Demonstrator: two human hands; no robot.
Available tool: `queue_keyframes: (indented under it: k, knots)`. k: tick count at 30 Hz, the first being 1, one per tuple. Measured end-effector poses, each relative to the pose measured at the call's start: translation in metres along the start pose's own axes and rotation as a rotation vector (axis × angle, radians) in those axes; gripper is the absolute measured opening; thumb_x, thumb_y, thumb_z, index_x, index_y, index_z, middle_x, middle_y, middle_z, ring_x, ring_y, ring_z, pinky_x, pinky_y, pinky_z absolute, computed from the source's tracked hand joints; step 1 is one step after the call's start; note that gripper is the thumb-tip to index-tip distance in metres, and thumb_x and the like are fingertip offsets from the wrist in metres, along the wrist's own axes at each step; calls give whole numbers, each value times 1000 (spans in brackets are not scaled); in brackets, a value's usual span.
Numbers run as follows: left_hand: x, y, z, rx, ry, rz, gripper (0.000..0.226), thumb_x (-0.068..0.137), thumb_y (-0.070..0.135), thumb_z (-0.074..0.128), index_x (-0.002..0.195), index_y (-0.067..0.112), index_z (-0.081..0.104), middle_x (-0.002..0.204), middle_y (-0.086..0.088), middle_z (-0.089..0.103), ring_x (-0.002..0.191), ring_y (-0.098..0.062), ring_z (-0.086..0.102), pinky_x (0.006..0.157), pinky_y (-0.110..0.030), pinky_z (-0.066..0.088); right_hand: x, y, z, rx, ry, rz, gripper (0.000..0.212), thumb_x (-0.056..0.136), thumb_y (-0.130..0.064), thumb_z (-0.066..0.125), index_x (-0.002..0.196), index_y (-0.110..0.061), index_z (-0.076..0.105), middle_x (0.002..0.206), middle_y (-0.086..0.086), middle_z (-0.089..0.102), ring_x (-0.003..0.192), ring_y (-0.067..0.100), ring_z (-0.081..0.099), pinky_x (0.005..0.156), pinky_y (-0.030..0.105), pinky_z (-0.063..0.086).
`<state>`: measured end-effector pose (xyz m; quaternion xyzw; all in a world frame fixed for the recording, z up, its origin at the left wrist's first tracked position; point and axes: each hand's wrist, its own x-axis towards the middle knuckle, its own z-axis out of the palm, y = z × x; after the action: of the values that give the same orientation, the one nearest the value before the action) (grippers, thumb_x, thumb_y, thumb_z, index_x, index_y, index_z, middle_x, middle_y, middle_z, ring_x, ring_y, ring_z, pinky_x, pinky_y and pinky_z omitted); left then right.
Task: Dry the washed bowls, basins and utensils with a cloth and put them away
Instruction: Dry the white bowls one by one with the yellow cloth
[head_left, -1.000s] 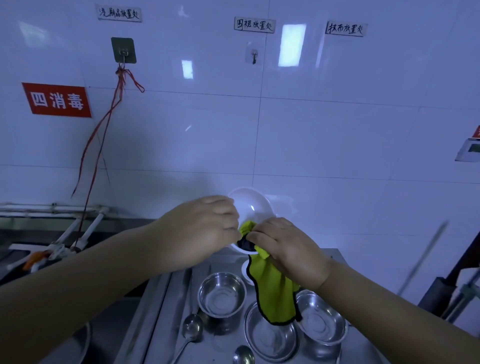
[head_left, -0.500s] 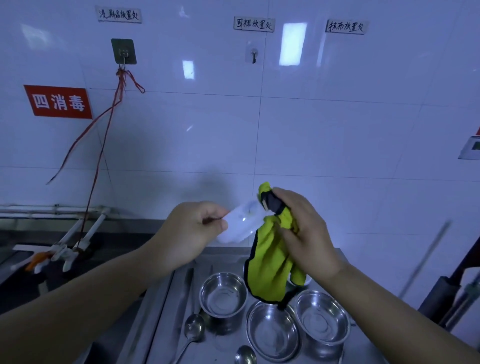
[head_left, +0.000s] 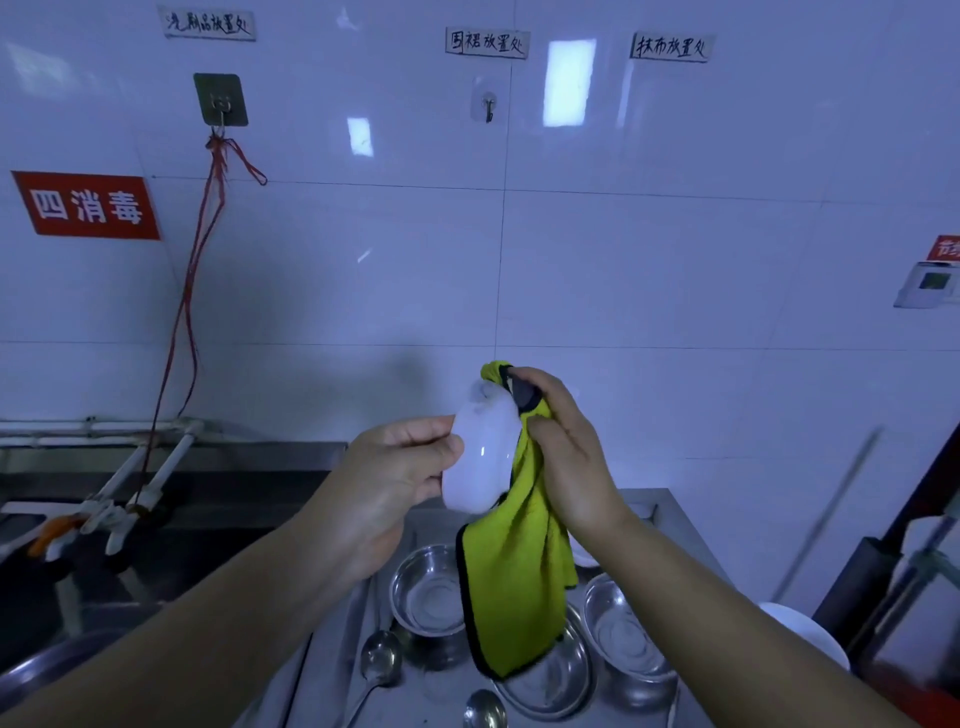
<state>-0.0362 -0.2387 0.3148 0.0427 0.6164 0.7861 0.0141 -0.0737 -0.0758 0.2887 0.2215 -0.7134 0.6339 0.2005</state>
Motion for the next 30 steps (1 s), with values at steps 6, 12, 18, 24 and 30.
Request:
queue_keyframes:
  k: [6, 12, 18, 24, 30]
  knots:
    - [11, 4, -10, -328, 117, -33, 15, 88, -1, 55, 101, 4, 57, 75, -4, 74, 65, -13, 70, 57, -27, 58, -8, -3, -2, -108, 102, -51, 51, 90, 7, 41, 123, -27, 56, 120, -16, 61, 108, -1, 55, 92, 11, 38]
    - [21, 13, -18, -354, 95, -16, 13, 91, 2, 52, 103, 4, 58, 76, -2, 73, 66, -10, 70, 58, -22, 57, -25, 15, 9, -449, -86, -369, 49, 87, -6, 34, 133, -13, 49, 138, -2, 47, 129, 6, 40, 107, 19, 30]
    - [19, 9, -26, -326, 39, -22, 18, 90, 1, 53, 106, 1, 59, 83, -5, 74, 72, -13, 71, 59, -25, 57, -16, 23, 0, -518, -66, -400, 49, 83, -1, 32, 127, -7, 54, 130, -6, 49, 120, 3, 42, 103, 14, 30]
    - [19, -1, -12, -294, 139, -7, 9, 88, -3, 55, 90, 6, 58, 70, -4, 73, 60, -13, 69, 56, -26, 58, -6, 6, 17, -411, 18, -335, 50, 86, -10, 35, 133, -12, 50, 134, -7, 47, 125, 7, 42, 106, 15, 29]
    - [28, 2, -2, -467, 205, -64, 15, 88, -2, 56, 84, 11, 55, 84, -7, 67, 74, -16, 66, 78, -32, 57, -18, 13, 47, -497, -62, -347, 49, 98, -23, 36, 146, -18, 29, 154, 8, 22, 143, 20, 18, 116, 31, 19]
